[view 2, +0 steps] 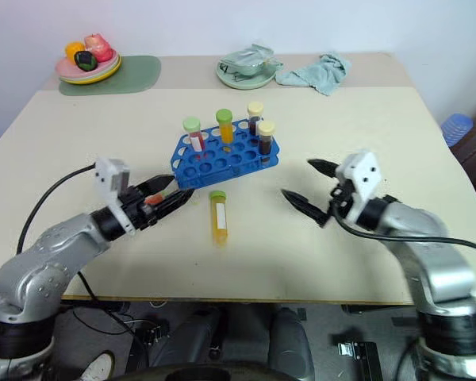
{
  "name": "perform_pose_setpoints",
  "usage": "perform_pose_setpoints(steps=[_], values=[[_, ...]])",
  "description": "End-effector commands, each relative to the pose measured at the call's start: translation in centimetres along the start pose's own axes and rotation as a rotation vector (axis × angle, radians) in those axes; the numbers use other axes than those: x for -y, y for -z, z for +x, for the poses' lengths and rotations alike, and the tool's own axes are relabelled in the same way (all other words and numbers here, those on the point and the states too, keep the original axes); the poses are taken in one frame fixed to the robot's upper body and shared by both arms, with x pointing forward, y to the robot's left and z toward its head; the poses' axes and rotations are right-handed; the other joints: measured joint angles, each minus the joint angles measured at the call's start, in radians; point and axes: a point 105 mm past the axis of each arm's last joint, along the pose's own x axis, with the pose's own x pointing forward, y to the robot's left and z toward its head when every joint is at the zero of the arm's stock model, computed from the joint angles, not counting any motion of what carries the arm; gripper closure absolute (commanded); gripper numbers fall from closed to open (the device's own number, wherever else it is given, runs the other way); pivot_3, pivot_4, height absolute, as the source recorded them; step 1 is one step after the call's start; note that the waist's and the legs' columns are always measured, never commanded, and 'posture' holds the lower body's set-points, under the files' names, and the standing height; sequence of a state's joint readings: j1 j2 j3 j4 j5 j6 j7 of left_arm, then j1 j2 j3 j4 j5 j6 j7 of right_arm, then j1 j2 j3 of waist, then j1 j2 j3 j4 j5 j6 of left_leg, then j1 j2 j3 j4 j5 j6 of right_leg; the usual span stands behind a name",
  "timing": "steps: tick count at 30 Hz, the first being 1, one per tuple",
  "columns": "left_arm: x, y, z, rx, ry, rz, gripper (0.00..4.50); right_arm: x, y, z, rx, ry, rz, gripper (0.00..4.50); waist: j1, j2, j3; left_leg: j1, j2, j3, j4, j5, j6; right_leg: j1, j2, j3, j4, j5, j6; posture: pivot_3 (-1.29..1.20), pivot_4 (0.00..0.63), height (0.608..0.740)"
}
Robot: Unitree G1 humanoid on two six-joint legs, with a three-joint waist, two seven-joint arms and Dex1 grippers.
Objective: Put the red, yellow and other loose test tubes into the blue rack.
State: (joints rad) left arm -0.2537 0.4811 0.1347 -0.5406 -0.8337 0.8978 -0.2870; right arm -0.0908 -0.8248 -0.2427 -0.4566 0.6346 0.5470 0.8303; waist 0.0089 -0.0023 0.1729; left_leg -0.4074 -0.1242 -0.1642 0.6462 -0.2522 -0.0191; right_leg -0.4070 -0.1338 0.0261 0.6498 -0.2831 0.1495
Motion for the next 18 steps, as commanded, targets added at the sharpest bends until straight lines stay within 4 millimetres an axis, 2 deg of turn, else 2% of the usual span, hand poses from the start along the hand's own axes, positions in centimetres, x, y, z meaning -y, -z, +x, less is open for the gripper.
perform_pose_setpoints(steps=[1, 6, 8, 15, 18], values=[[0.3, 0.4, 1.1, -0.194, -0.043, -0.011, 0.96, -0.8, -1.4, -1.1, -0.029, -0.086, -0.028, 0.04, 0.002, -0.002, 0.0, 0.0, 0.0, 0.0, 0.0, 0.0, 0.0, 0.0, 0.0, 0.0, 0.0, 0.0, 0.0, 0.0, 0.15, 0.74], [0.1, 1.0, 2.9, -0.427, -0.058, -0.118, 0.96, -0.3, -1.6, -1.4, -0.053, -0.102, -0.05, 0.04, 0.004, -0.004, 0.001, 0.0, -0.001, 0.0, 0.002, 0.0, 0.0, 0.001, 0.0, -0.001, 0.0, 0.0, 0.001, 0.0, 0.15, 0.74], [0.0, 1.8, 3.9, -0.521, -0.043, -0.18, 0.96, -0.2, -1.6, -1.4, -0.055, -0.11, -0.059, 0.04, 0.001, -0.004, 0.002, 0.0, -0.001, 0.0, 0.002, 0.002, -0.003, 0.001, 0.0, -0.001, 0.001, 0.0, 0.001, 0.0, 0.15, 0.74], [-0.4, 2.4, 6.6, -0.676, -0.12, -0.36, 0.96, -0.3, -2.0, -1.0, -0.051, -0.164, -0.07, 0.04, 0.004, -0.006, 0.002, -0.001, -0.001, 0.0, 0.002, 0.003, -0.005, 0.0, 0.0, 0.0, 0.001, 0.0, 0.002, 0.0, 0.15, 0.74], [0.5, 2.1, 7.4, -0.707, -0.122, -0.403, 0.96, -0.3, -1.8, -0.9, -0.068, -0.178, -0.081, 0.04, 0.005, -0.007, 0.003, -0.001, -0.001, 0.0, 0.003, 0.003, -0.005, -0.001, -0.001, 0.0, 0.001, 0.001, 0.002, 0.0, 0.15, 0.74]])
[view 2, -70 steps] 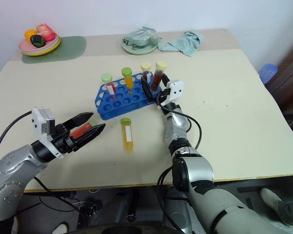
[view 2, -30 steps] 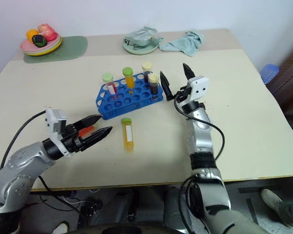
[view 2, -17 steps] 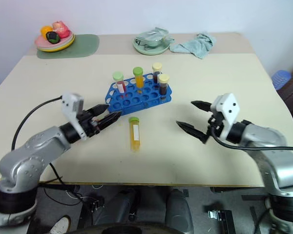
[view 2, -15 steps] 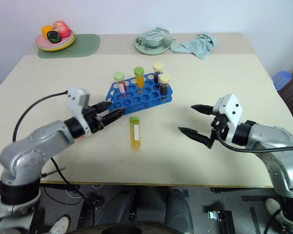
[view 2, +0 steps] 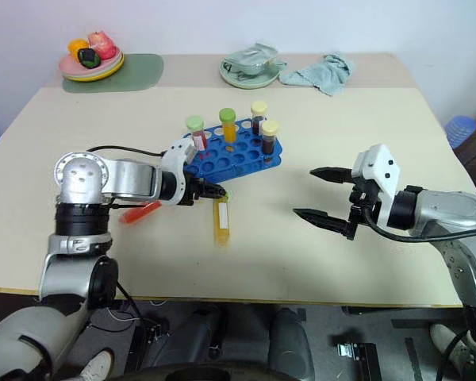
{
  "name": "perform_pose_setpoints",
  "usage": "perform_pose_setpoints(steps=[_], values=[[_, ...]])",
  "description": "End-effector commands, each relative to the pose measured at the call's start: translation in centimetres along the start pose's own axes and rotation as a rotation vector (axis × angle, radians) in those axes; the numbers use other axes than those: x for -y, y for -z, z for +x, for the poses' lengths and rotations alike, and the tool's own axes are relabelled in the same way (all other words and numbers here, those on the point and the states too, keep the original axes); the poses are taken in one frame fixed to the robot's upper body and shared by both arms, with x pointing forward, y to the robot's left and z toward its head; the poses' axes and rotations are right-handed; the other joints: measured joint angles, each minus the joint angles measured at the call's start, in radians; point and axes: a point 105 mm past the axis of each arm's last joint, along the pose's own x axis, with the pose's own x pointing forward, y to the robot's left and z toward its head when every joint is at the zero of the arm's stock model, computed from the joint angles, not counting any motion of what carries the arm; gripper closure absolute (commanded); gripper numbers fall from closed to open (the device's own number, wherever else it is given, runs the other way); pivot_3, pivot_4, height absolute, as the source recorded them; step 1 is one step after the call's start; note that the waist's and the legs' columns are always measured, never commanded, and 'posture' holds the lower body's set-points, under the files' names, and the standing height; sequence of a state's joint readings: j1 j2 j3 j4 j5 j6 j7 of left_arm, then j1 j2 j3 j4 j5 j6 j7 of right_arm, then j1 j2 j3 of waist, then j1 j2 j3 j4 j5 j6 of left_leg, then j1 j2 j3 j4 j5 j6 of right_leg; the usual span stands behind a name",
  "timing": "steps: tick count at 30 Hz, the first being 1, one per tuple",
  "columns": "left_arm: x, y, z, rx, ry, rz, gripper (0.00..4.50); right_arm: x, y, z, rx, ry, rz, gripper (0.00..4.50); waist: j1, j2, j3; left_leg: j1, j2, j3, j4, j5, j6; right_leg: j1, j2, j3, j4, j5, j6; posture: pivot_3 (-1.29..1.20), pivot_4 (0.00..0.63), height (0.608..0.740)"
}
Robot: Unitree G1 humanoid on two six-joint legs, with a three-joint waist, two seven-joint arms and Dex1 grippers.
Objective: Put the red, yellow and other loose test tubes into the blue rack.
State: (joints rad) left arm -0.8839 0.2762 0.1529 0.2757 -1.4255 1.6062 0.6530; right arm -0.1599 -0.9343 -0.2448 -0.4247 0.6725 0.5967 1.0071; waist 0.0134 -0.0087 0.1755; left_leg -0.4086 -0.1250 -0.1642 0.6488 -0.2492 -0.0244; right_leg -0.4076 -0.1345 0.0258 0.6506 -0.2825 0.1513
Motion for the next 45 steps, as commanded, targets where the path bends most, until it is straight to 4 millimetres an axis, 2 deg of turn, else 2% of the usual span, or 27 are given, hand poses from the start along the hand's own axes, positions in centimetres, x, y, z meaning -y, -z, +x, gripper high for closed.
perform_pose_setpoints(steps=[1, 4, 7, 16, 25, 28, 30, 32, 45], values=[[1.8, -0.9, -0.3, 0.002, 0.023, -0.035, 0.96, 0.1, -0.5, -0.3, -0.017, -0.015, -0.058, 0.04, 0.0, 0.0, 0.0, 0.0, 0.0, 0.0, 0.0, 0.0, 0.0, 0.0, 0.0, 0.0, 0.0, 0.0, 0.0, 0.0, 0.15, 0.74], [2.9, -0.9, -0.3, -0.011, 0.007, -0.084, 0.96, 0.1, -0.4, -0.7, -0.02, -0.025, -0.077, 0.04, 0.001, 0.0, 0.0, 0.0, 0.0, 0.0, 0.0, 0.0, 0.0, -0.001, -0.001, 0.001, 0.001, 0.0, 0.0, 0.0, 0.15, 0.74], [3.3, -0.9, -0.1, -0.02, -0.029, -0.081, 0.96, 0.2, -0.3, -0.9, -0.019, -0.025, -0.101, 0.04, 0.0, 0.0, 0.0, 0.0, 0.0, 0.001, 0.0, 0.0, 0.0, -0.001, 0.0, 0.002, 0.001, 0.0, 0.0, 0.0, 0.15, 0.74], [2.9, -0.5, 1.1, -0.105, -0.167, -0.07, 0.96, 0.5, -0.7, -0.3, 0.01, -0.014, -0.14, 0.04, 0.001, 0.0, 0.0, 0.0, -0.001, 0.002, 0.0, 0.0, -0.001, -0.002, 0.0, 0.003, 0.002, 0.0, 0.0, 0.0, 0.15, 0.74], [3.0, 0.1, 1.9, -0.152, -0.204, -0.096, 0.96, 0.0, -1.1, 0.0, 0.024, 0.006, -0.14, 0.04, 0.001, -0.001, -0.001, 0.0, -0.001, 0.003, 0.001, 0.0, -0.001, -0.002, 0.0, 0.004, 0.003, 0.0, 0.0, 0.0, 0.15, 0.74], [2.8, 0.2, 1.8, -0.149, -0.223, -0.099, 1.82, 0.0, -1.2, 0.1, 0.032, 0.02, -0.142, 0.0, 0.001, -0.001, -0.001, 0.0, -0.001, 0.003, 0.001, 0.0, -0.001, -0.003, 0.0, 0.004, 0.003, 0.0, 0.0, 0.0, 0.15, 0.74], [2.8, 0.2, 1.8, -0.147, -0.225, -0.104, 2.84, 0.0, -1.3, 0.1, 0.035, 0.023, -0.141, 0.0, 0.002, -0.001, -0.001, 0.0, -0.001, 0.003, 0.001, 0.0, -0.001, -0.003, 0.0, 0.004, 0.003, 0.0, 0.0, 0.0, 0.15, 0.74], [2.8, 0.1, 1.7, -0.14, -0.228, -0.11, 3.67, 0.0, -1.3, 0.1, 0.034, 0.024, -0.141, 0.0, 0.002, -0.001, -0.001, 0.0, -0.001, 0.003, 0.001, 0.0, -0.001, -0.003, 0.0, 0.004, 0.003, 0.0, 0.0, 0.0, 0.15, 0.74], [3.7, -0.7, 1.1, -0.069, -0.211, -0.159, 3.67, 0.8, -1.6, 0.3, 0.037, 0.034, -0.159, 0.0, 0.002, -0.001, -0.001, 0.0, -0.001, 0.004, 0.001, 0.0, -0.001, -0.004, 0.0, 0.006, 0.004, 0.0, 0.0, 0.0, 0.15, 0.74]])
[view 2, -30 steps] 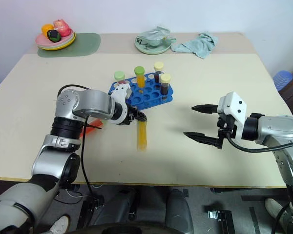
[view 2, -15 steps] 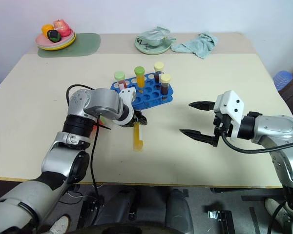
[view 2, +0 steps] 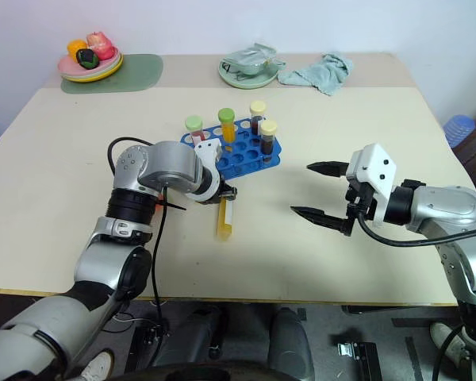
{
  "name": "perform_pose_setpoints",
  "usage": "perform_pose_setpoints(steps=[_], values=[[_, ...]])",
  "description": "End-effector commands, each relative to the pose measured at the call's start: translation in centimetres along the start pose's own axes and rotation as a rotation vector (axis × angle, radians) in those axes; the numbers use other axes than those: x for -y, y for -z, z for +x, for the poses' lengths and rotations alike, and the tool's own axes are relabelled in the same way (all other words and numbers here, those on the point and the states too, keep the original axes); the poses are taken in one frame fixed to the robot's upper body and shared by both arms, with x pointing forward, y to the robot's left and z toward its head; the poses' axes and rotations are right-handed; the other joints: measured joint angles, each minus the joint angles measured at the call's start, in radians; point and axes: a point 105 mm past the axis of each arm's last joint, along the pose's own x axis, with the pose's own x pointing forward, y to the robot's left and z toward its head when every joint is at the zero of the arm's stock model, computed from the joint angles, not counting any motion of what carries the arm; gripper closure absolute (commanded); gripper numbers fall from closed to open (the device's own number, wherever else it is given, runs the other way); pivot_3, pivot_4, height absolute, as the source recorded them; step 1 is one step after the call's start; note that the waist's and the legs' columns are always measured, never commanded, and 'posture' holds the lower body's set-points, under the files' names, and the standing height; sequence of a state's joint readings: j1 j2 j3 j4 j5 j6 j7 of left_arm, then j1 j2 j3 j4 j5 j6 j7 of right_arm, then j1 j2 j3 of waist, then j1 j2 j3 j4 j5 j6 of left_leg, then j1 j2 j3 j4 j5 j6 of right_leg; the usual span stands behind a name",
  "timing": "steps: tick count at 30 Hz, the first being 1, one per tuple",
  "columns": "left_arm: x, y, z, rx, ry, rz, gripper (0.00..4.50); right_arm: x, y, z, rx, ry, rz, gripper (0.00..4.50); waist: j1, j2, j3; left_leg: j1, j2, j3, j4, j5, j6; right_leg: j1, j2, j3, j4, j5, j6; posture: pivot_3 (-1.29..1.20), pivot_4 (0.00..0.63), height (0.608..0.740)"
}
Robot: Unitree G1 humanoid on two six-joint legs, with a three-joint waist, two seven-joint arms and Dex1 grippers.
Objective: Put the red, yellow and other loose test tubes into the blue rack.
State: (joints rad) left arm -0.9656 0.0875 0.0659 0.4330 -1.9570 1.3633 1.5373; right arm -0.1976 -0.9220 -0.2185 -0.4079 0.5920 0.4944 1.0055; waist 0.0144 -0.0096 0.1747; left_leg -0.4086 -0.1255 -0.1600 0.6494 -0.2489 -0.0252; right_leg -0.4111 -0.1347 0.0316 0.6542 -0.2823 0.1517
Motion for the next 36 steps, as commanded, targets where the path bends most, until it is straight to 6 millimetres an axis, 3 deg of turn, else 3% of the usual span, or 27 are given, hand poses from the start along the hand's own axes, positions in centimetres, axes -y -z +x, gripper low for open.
perform_pose_setpoints(steps=[1, 5, 7, 8, 12, 15, 17, 20, 23, 30, 36], values=[[0.3, -0.6, -1.0, 0.053, 0.017, -0.008, 3.67, 0.2, -0.7, -0.1, 0.02, 0.001, -0.035, 0.0, 0.001, 0.0, 0.0, 0.0, 0.0, 0.0, 0.0, 0.0, 0.0, 0.0, 0.0, 0.0, 0.0, 0.0, 0.0, 0.0, 0.15, 0.74], [0.8, -1.1, -2.1, 0.114, 0.095, 0.05, 3.67, 0.5, -0.7, -0.3, 0.015, -0.001, -0.035, 0.0, 0.001, 0.0, 0.0, 0.0, 0.0, 0.001, 0.0, 0.0, 0.0, 0.0, 0.0, 0.0, 0.0, 0.0, 0.0, 0.0, 0.15, 0.74], [1.8, -1.0, -3.0, 0.137, 0.252, 0.113, 3.67, 0.8, -0.8, -0.5, 0.022, 0.011, -0.029, 0.0, -0.002, 0.0, 0.0, 0.0, 0.0, 0.001, 0.0, 0.0, 0.0, 0.0, 0.0, 0.001, 0.0, 0.0, 0.0, 0.0, 0.15, 0.74], [1.4, -1.1, -3.6, 0.166, 0.265, 0.138, 3.67, 0.9, -0.8, -0.6, 0.028, 0.021, -0.021, 0.0, -0.002, 0.0, 0.0, 0.0, 0.0, 0.002, 0.0, 0.0, 0.0, -0.001, 0.0, 0.001, 0.001, 0.0, 0.0, 0.0, 0.15, 0.74], [-0.6, -2.1, -7.3, 0.319, 0.344, 0.19, 3.67, 1.2, -0.8, -1.5, 0.057, 0.105, 0.015, 0.0, -0.005, 0.0, 0.0, 0.0, 0.001, 0.007, -0.002, 0.0, 0.0, -0.006, 0.001, 0.007, 0.004, 0.0, 0.0, 0.0, 0.15, 0.74], [0.4, -1.9, -11.2, 0.475, 0.508, 0.331, 3.67, 1.0, 0.1, -2.4, 0.046, 0.172, 0.035, 0.0, 0.0, 0.0, 0.0, -0.001, 0.001, 0.013, -0.002, 0.0, 0.0, -0.01, 0.001, 0.012, 0.008, 0.0, 0.0, 0.0, 0.15, 0.74], [-0.2, -1.8, -12.1, 0.565, 0.472, 0.391, 3.67, 0.7, 0.7, -2.9, 0.037, 0.195, 0.047, 0.0, 0.002, -0.001, 0.0, -0.001, 0.001, 0.014, -0.001, 0.0, 0.001, -0.01, 0.001, 0.013, 0.008, 0.0, 0.0, 0.0, 0.15, 0.74], [-1.0, -3.4, -14.1, 0.858, 0.373, 0.46, 3.67, 0.5, 1.0, -3.0, 0.044, 0.22, 0.065, 0.0, -0.002, 0.0, -0.001, 0.0, 0.001, 0.018, -0.001, -0.001, 0.001, -0.01, 0.001, 0.016, 0.008, 0.0, 0.0, 0.0, 0.15, 0.74], [-1.5, -3.9, -14.7, 1.032, 0.319, 0.57, 3.67, 0.5, 1.1, -2.9, 0.048, 0.226, 0.065, 0.0, -0.005, 0.0, -0.001, 0.001, 0.004, 0.021, -0.003, -0.001, 0.001, -0.01, 0.003, 0.017, 0.007, 0.0, 0.0, 0.0, 0.15, 0.74], [-2.3, -4.2, -13.7, 1.299, 0.232, 0.781, 3.67, 1.4, 1.0, -2.6, 0.083, 0.264, 0.06, 0.0, 0.0, -0.001, -0.001, 0.001, 0.003, 0.021, -0.002, -0.002, 0.004, -0.007, 0.002, 0.016, 0.002, 0.001, 0.0, 0.0, 0.15, 0.74], [-2.8, -3.6, -9.4, 1.379, 0.242, 0.847, 3.67, 2.2, 1.0, -2.7, 0.116, 0.334, 0.066, 0.0, 0.001, -0.001, -0.001, 0.001, 0.003, 0.02, -0.002, -0.003, 0.005, -0.005, 0.002, 0.016, -0.003, 0.002, 0.002, 0.0, 0.15, 0.74]])
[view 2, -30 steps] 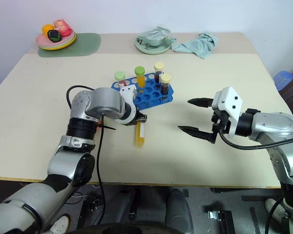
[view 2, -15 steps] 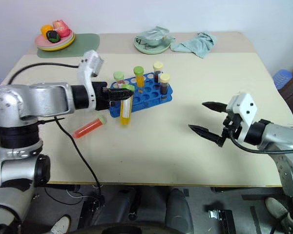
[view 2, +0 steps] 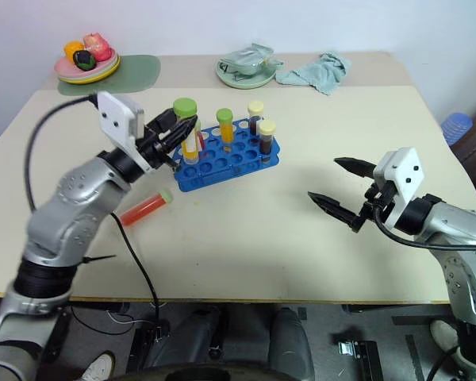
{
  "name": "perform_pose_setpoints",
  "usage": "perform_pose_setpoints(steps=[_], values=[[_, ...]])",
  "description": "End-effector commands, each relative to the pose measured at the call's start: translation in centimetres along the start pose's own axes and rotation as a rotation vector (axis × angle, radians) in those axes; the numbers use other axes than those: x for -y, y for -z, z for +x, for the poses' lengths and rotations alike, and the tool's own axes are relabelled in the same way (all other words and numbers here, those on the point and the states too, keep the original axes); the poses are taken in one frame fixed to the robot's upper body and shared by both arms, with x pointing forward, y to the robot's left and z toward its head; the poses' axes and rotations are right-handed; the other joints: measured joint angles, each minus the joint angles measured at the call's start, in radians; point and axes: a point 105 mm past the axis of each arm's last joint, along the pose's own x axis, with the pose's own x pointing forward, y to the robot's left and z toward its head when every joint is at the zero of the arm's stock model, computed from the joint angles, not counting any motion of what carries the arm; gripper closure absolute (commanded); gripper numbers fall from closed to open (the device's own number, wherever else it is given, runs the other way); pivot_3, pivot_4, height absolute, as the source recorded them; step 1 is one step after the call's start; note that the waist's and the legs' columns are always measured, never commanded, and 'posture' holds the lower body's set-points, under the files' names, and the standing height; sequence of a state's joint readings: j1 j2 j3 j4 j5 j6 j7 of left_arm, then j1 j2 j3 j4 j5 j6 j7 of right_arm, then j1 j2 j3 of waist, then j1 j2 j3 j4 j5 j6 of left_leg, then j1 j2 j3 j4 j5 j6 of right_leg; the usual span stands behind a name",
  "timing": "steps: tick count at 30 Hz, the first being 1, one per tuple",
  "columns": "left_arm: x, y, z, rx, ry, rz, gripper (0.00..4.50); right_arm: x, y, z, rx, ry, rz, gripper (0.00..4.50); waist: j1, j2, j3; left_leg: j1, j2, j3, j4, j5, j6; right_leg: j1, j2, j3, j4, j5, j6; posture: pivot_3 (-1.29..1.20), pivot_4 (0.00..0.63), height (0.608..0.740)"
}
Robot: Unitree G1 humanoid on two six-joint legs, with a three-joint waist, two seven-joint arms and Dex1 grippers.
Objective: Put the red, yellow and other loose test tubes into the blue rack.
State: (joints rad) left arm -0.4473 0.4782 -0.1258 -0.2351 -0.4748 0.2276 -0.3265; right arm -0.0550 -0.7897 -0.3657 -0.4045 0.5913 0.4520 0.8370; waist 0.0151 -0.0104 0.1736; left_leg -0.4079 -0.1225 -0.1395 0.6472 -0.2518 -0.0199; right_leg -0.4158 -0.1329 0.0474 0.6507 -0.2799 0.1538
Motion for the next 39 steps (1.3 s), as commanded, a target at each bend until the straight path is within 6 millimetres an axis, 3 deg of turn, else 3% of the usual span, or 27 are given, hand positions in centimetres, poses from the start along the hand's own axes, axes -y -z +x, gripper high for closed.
perform_pose_setpoints(steps=[1, 7, 12, 20, 27, 39], values=[[0.3, -0.1, 0.8, 0.101, -0.004, 0.084, 3.67, 0.5, -1.0, -0.2, 0.041, 0.044, -0.034, 0.0, 0.0, 0.0, 0.0, 0.0, 0.0, 0.0, 0.0, 0.0, 0.0, 0.0, 0.0, 0.0, -0.001, 0.0, 0.0, 0.0, 0.15, 0.74], [0.8, 0.9, 2.6, 0.167, -0.007, 0.073, 3.67, 0.7, -1.2, -0.4, 0.046, 0.071, -0.046, 0.0, -0.001, -0.001, 0.0, 0.0, 0.0, 0.0, 0.001, 0.0, 0.001, 0.001, 0.0, -0.001, -0.001, 0.001, 0.002, 0.0, 0.15, 0.74], [1.6, 0.5, 4.5, 0.222, 0.017, 0.04, 3.67, 0.7, -1.6, -0.9, 0.041, 0.083, -0.064, 0.0, -0.001, -0.001, 0.0, 0.0, 0.0, 0.0, 0.001, 0.0, 0.001, 0.001, 0.0, -0.001, -0.001, 0.002, 0.003, 0.0, 0.15, 0.74], [2.4, 2.1, 6.4, 0.219, 0.024, 0.017, 3.67, 0.6, -1.7, -1.3, 0.034, 0.095, -0.074, 0.0, -0.003, -0.001, 0.0, 0.0, 0.0, 0.0, 0.001, 0.0, 0.001, 0.001, 0.0, -0.001, -0.001, 0.002, 0.003, 0.0, 0.15, 0.74], [3.6, 4.0, 5.9, 0.174, 0.064, 0.02, 3.67, 0.3, -1.6, -1.6, 0.022, 0.109, -0.071, 0.0, -0.002, -0.001, 0.0, 0.0, 0.0, 0.0, 0.001, 0.0, 0.001, 0.001, 0.0, -0.001, -0.001, 0.002, 0.003, 0.0, 0.15, 0.74], [3.9, 4.9, 5.6, 0.146, 0.084, -0.009, 3.67, -0.1, -1.4, -1.8, 0.019, 0.112, -0.051, 0.0, -0.002, -0.001, 0.0, 0.0, 0.0, 0.0, 0.001, 0.0, 0.001, 0.001, 0.0, -0.001, -0.001, 0.002, 0.003, 0.0, 0.15, 0.74]])
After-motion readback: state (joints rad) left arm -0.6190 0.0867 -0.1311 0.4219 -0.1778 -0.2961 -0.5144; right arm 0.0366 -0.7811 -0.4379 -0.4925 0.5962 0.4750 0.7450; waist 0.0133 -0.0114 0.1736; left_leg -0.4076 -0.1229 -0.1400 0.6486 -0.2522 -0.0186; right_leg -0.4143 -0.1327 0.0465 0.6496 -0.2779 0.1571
